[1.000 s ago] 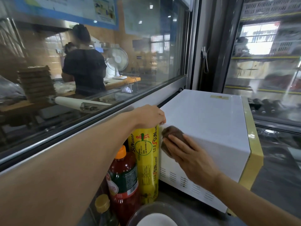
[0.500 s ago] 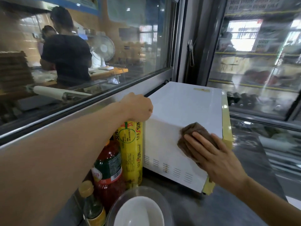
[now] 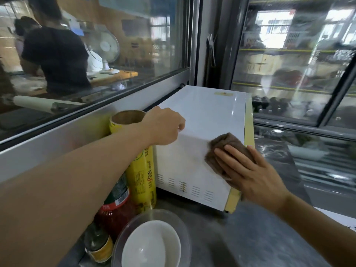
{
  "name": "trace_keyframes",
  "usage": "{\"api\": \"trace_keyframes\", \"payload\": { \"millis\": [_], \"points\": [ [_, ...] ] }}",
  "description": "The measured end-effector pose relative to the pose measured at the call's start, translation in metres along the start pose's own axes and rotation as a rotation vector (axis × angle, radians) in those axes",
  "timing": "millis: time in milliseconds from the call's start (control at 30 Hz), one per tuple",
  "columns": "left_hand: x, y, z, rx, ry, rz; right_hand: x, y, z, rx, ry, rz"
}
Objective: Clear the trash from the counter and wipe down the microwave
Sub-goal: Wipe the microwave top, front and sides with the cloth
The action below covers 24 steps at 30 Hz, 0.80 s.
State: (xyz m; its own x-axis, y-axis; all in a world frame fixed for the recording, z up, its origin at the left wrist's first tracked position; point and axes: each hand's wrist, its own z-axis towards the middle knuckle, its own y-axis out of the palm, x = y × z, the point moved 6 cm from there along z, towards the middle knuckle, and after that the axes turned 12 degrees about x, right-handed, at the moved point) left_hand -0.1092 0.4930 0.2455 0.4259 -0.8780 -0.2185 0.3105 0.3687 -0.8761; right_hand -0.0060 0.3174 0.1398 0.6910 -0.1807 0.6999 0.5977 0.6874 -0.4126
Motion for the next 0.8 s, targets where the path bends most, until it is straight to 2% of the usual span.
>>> {"api": "trace_keyframes", "payload": {
  "millis": [200,267,367,467,533,700,800],
  "points": [
    [0.004,0.004,-0.012,0.154,-0.111,-0.003,-0.013,0.007,-0.009,0.108,0.136,0.051],
    [0.008,0.009,-0.019,0.201,-0.154,-0.022,-0.038,0.023,-0.029,0.039,0.050,0.083],
    [0.009,0.020,-0.032,0.189,-0.244,-0.133,-0.079,0.044,-0.064,-0.136,-0.107,0.107],
    [0.011,0.023,-0.040,0.158,-0.243,-0.189,-0.084,0.043,-0.066,-0.161,-0.144,0.101],
    [0.010,0.023,-0.041,0.134,-0.230,-0.230,-0.069,0.032,-0.053,-0.109,-0.105,0.094],
    [0.005,0.027,-0.044,0.098,-0.243,-0.351,-0.019,0.005,0.004,0.060,0.134,0.024],
    [0.007,0.032,-0.046,0.148,-0.231,-0.377,-0.034,0.017,0.007,0.082,0.178,0.071]
  ]
}}
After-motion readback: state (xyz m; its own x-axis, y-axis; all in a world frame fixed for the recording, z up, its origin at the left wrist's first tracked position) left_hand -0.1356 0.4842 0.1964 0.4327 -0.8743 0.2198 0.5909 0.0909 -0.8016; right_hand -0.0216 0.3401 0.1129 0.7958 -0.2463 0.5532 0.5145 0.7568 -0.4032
